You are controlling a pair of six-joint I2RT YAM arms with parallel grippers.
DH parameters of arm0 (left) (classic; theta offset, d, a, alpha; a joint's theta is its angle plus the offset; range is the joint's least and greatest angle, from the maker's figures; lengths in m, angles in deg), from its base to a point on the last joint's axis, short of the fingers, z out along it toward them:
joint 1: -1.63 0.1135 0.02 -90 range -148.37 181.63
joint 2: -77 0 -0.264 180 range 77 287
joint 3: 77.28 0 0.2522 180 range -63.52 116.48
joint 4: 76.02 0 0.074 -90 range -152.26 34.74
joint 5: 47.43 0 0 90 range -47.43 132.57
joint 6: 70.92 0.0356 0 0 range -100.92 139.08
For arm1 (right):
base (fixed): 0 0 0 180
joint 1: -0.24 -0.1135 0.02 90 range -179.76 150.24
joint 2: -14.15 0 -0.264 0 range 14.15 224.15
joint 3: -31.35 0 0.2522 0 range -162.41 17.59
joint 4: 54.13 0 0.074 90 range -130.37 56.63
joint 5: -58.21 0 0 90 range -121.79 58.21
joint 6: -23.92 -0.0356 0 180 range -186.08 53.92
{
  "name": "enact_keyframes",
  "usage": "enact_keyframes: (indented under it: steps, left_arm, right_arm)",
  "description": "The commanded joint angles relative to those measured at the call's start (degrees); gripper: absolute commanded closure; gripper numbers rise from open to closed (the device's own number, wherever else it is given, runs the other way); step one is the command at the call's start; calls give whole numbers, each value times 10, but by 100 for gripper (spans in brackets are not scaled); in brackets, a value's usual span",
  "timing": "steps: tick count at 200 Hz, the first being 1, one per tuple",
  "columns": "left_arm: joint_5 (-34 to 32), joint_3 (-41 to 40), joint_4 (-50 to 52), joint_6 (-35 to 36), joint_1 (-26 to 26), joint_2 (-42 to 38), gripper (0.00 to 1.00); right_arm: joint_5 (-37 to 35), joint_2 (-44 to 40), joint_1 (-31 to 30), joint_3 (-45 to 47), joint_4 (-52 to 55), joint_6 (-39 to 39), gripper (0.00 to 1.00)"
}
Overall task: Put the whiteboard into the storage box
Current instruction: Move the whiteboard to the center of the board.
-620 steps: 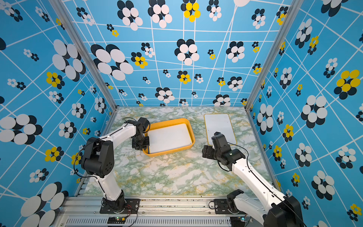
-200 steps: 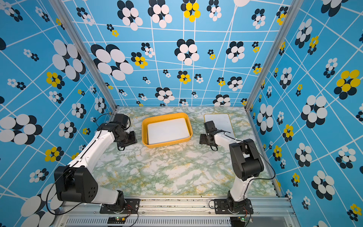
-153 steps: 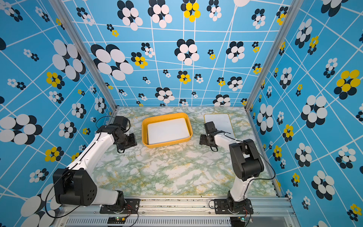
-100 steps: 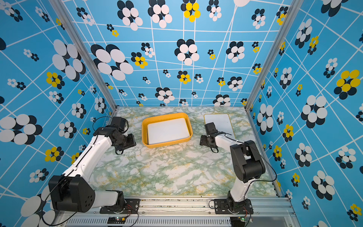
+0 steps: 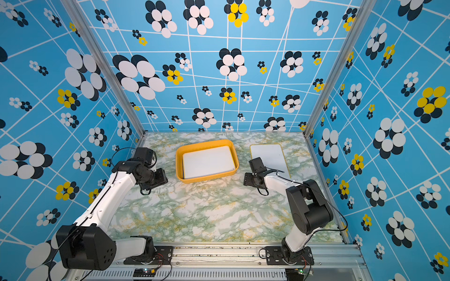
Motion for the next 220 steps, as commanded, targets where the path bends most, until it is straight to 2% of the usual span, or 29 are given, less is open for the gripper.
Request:
enact_keyframes:
  steps: [1,48,104,177,220]
  left_arm:
    - [12,-12,15,4,9,-22,46]
    - [23,-28,21,8,24,-47,45]
    - [39,-51,26,2,28,-80,44]
    - [48,-89,47,-5,32,-136,44]
    - [107,-114,45,-30,32,-166,43]
  right_arm:
    - [71,19,-29,59,79,-61,25]
    - [105,7,-88,95,44,-122,26]
    - [133,17,-176,83,-22,-200,27]
    - [156,60,-249,11,-49,-218,27]
    - [179,108,-270,-37,-79,-223,27]
